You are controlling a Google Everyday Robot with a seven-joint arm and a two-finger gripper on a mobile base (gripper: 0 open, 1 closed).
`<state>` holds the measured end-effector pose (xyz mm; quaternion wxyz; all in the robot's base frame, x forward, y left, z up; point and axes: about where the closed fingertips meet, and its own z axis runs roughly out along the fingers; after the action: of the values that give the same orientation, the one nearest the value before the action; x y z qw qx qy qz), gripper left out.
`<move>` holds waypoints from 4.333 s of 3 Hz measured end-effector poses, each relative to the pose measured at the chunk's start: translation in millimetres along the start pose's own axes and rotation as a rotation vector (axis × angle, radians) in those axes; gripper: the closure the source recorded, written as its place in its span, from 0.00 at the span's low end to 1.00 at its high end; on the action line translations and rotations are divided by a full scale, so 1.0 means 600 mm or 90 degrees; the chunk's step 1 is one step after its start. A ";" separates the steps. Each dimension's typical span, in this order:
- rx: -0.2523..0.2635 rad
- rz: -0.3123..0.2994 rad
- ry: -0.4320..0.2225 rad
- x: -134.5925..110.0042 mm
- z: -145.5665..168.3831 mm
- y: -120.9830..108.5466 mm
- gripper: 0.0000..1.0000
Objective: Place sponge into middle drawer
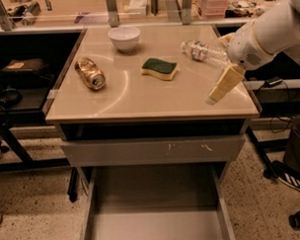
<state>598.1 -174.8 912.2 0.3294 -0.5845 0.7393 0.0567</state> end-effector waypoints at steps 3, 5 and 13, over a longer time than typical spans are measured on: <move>-0.026 0.051 -0.108 -0.012 0.122 -0.057 0.00; -0.065 0.068 -0.217 -0.063 0.199 -0.106 0.00; -0.130 0.121 -0.228 -0.084 0.309 -0.142 0.86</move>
Offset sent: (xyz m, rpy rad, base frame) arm 0.0314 0.0093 -0.0204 0.1044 0.0194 -0.0139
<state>758.2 -72.8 821.6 0.3873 -0.5230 0.7115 0.2649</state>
